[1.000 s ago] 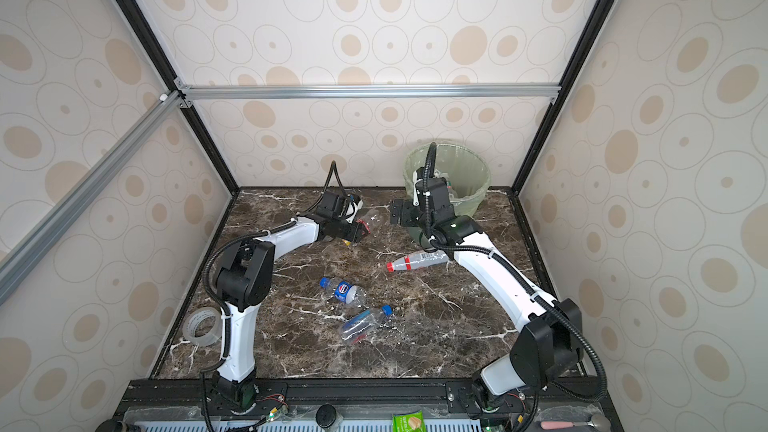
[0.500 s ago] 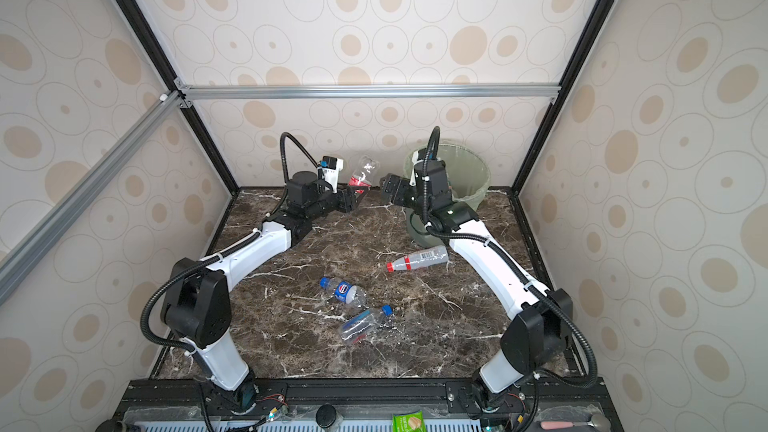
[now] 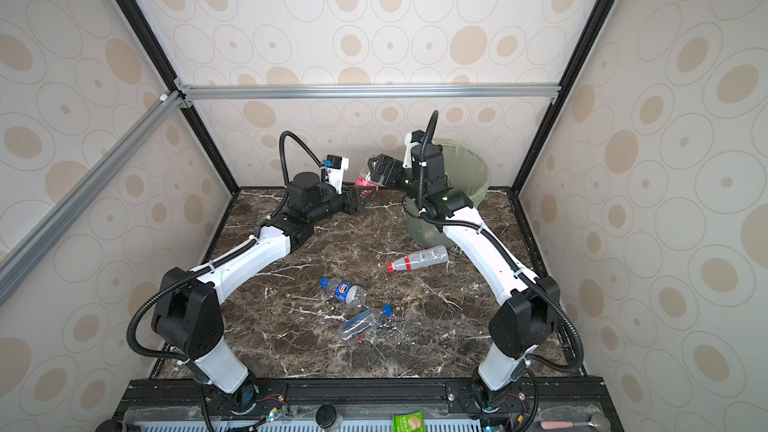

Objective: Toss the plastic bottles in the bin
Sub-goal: 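Raise the bottle toward the right gripper and close the right gripper on it, then carry the red-labeled bottle over the bin with the right gripper and release it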

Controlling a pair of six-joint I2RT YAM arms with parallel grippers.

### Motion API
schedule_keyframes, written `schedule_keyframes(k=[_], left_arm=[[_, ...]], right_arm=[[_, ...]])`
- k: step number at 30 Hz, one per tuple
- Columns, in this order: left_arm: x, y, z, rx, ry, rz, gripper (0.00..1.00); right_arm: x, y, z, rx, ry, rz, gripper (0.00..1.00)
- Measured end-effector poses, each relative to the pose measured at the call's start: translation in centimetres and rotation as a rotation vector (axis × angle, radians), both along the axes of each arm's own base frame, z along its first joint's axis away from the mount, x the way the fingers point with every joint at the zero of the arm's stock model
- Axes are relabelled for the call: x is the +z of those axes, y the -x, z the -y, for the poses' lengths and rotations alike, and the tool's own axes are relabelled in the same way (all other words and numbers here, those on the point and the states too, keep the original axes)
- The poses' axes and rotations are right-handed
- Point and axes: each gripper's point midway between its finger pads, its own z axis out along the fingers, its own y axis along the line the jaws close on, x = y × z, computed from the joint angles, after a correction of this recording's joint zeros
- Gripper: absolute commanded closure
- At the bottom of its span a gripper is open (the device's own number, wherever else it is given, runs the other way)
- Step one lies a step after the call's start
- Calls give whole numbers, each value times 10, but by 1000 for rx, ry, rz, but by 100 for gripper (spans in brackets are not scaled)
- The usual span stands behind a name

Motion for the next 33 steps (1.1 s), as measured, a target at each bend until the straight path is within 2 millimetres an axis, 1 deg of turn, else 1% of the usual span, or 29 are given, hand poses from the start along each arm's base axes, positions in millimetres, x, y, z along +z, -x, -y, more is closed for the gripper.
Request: schedule_keyframes(k=[2,6,8,11,12,13,14,18,19,21,22,24,26,28,30,32,33], left_arm=[[1,2,3,-7,1,1,43],[3,6,6,-15,4,4,43],[3,7,8,-17,3,2,42],[2,7,8,-11,2,0,38],[1,7,7,-11,2,0,34],[2,7,8,-13,1,2,28],[2,8,9,-17,1,3,25],[5,11,11,-20,7,4,19],[6,12,11,-20,8,6,15],[10,14,9,-20,10,10,7],[13,16,9,-21,12,16,1],[18,20,8,-21,15,23,1],[24,25,9,-26,19,34,1],[32,33,14,-37,24,49,1],[37,40,19,-52,26,61,1],[39,46,24,-67,27,67,1],[39,48,27,-74,26,68,1]], right_arm=[[0,-2,-3,8,-6,0,8],[-5,-5,-10,31,-27,-16,28],[-6,-6,-13,42,-44,-22,36],[-7,-7,-16,51,-61,-31,49],[-7,-7,-17,55,-64,-32,53],[-7,-7,-17,54,-66,-33,56],[-6,-7,-17,54,-67,-32,58],[-8,-9,-13,44,-49,-29,63],[-8,-10,-11,38,-40,-29,63],[-6,-12,-3,22,-23,-26,64],[-2,-15,5,9,-9,-21,64],[9,-21,22,-32,17,3,65],[24,-27,42,-79,47,37,65],[41,-29,65,-140,95,84,65],[61,-23,84,-195,153,134,65],[85,-11,98,-242,201,201,65],[99,-1,106,-270,225,238,66]])
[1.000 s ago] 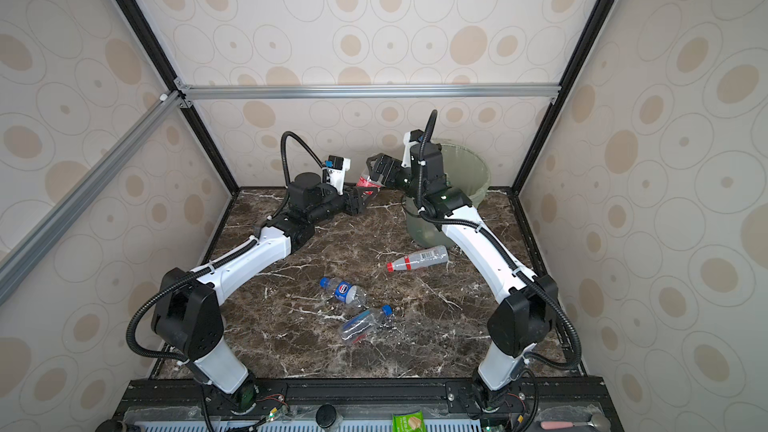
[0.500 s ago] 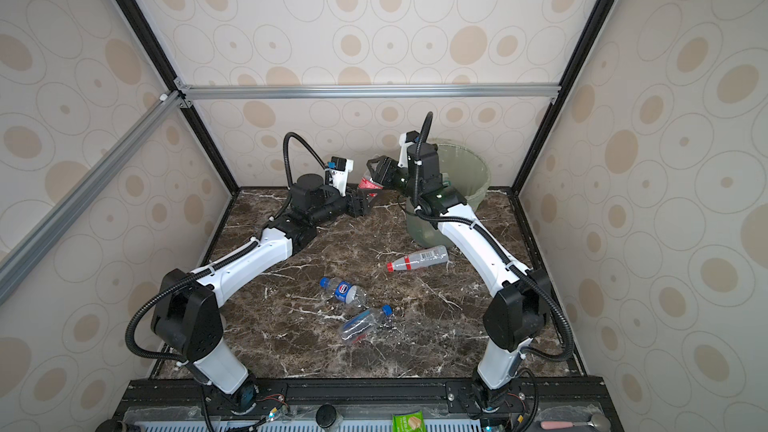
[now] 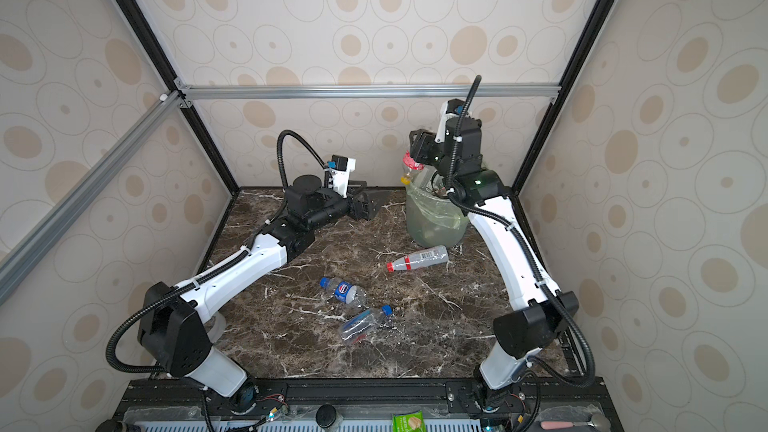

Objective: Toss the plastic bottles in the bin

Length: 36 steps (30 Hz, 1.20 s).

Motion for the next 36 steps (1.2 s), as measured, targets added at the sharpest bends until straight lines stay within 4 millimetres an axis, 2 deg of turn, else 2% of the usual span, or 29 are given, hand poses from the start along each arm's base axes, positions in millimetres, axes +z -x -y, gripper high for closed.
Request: schedule_keyframes(k=[7,9,11,13,15,17,19,20,22,24,26,32,34,36], left_arm=[[-2,7,8,-18,-17,-5,1],[-2,7,8,-19,-17,-4,1],[-2,7,8,-20,-18,-5,1],[-2,8,9,-22,-19,-6,1],[-4,9,11,-26,-22,-10,1],[-6,10,12,-28,-28,-16,1],[-10,11,14,-28,-40,-22,1],[-12,11,14,-26,-47,-24,1],[-17,10,12,-18,-70,-30,1],[-23,9,12,-13,-95,-35,1],[-30,8,12,-13,-120,-41,1],[-66,4,16,-23,-207,-88,1],[-79,3,19,-32,-234,-103,1],[-91,5,23,-45,-262,-115,1]], right_arm=[[105,93,75,-244,87,337,64],[122,106,89,-306,98,396,62],[132,110,98,-350,106,429,58],[124,95,99,-376,127,412,51],[102,63,94,-380,159,353,41],[67,27,87,-374,200,267,23],[5,-15,76,-348,269,121,8],[-21,-27,72,-333,295,59,3],[-69,-40,66,-294,341,-55,1],[-87,-38,64,-273,360,-110,0],[-77,-32,64,-267,352,-96,1],[-20,2,69,-252,294,10,1],[-11,12,70,-242,279,26,1],[-15,20,71,-233,275,18,1]])
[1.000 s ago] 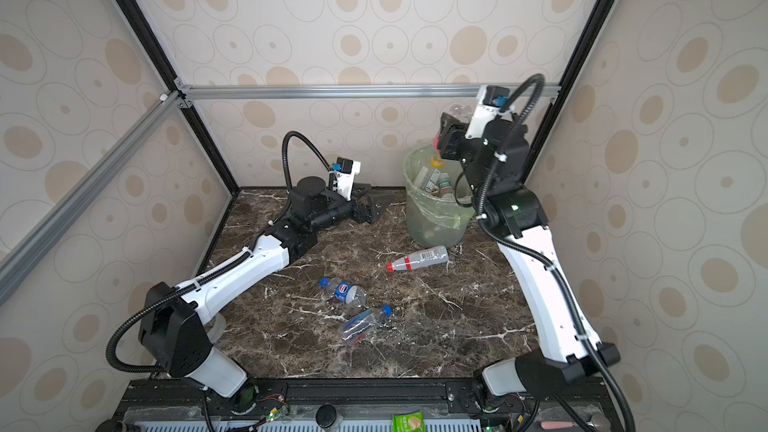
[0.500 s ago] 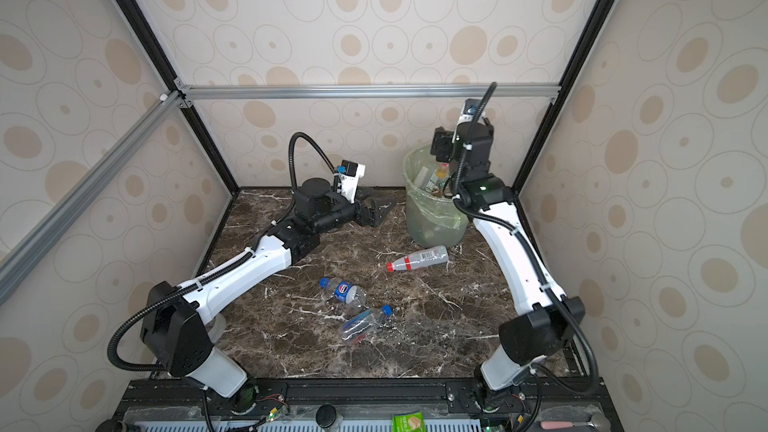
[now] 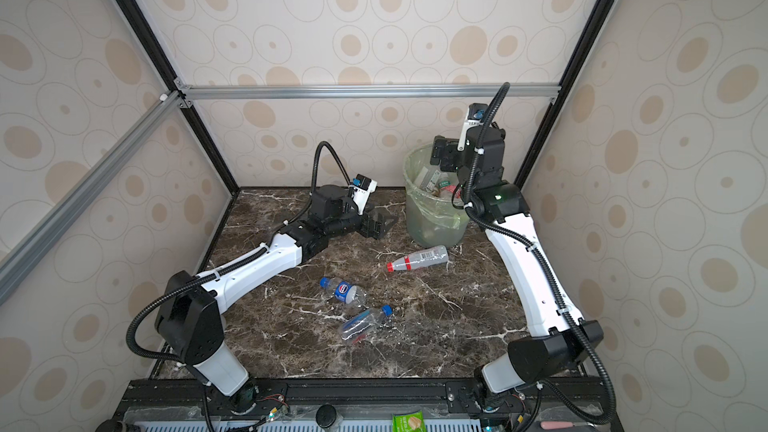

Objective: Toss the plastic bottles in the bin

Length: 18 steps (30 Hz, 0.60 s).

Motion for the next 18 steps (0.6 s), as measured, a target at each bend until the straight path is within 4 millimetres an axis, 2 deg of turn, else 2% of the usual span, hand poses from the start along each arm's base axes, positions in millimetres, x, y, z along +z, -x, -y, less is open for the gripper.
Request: schedule_keyframes(k=[3,6,11,15,18], left_arm=[[-22,5,9,-28,-55,-17,1],[-50,9,19,-52,-122,-37,1],[-108,11,26,-73,-246,-88,1],[-148,13,26,-81,-318,-124,1],[-173,12,26,-81,-365,-136,1]], right_arm=[[-23,8,0,13,1,-59,1],[-54,13,-4,41,6,-155,1],[-105,32,-7,80,9,-301,1],[-122,58,-1,85,-8,-347,1],[-119,72,12,67,-39,-333,0]])
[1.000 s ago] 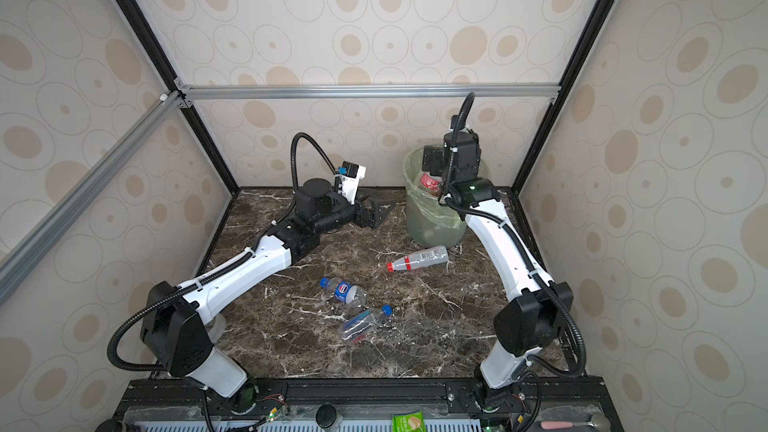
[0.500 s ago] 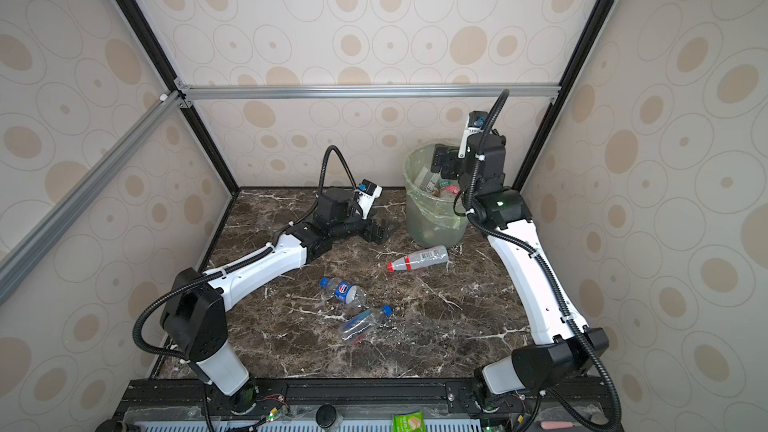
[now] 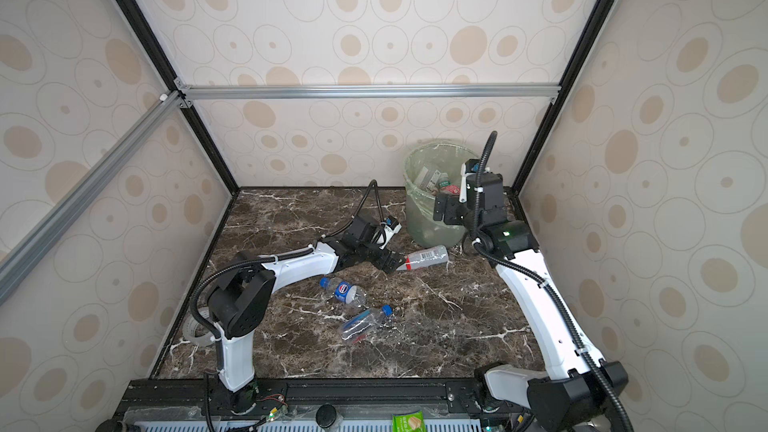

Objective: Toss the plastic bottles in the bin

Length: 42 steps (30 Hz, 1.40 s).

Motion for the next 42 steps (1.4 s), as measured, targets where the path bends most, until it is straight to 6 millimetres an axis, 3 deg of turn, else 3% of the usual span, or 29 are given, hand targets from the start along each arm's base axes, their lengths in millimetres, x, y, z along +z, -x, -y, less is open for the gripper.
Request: schedule_keyframes(k=[4,11,19,28,33,42], left_arm=[[-24,-2,-2,2,-53,0,3],[-50,-2,-4,-11,-100,-10,10],[-58,-1,-1,-49,-105,0,33],[-68,2,0,-75,-117,-11,51],[-69,3,0,-79,-116,-10,57],[-70,8,4,-111,-95,-13,63]], right_arm=[[8,7,12,-23,-45,21,0],[1,8,9,-3,-96,-3,0],[-4,7,6,15,-142,-20,0],[-6,6,9,17,-178,-31,0],[-12,5,8,21,-187,-57,0],[-41,7,7,16,-188,-136,0]])
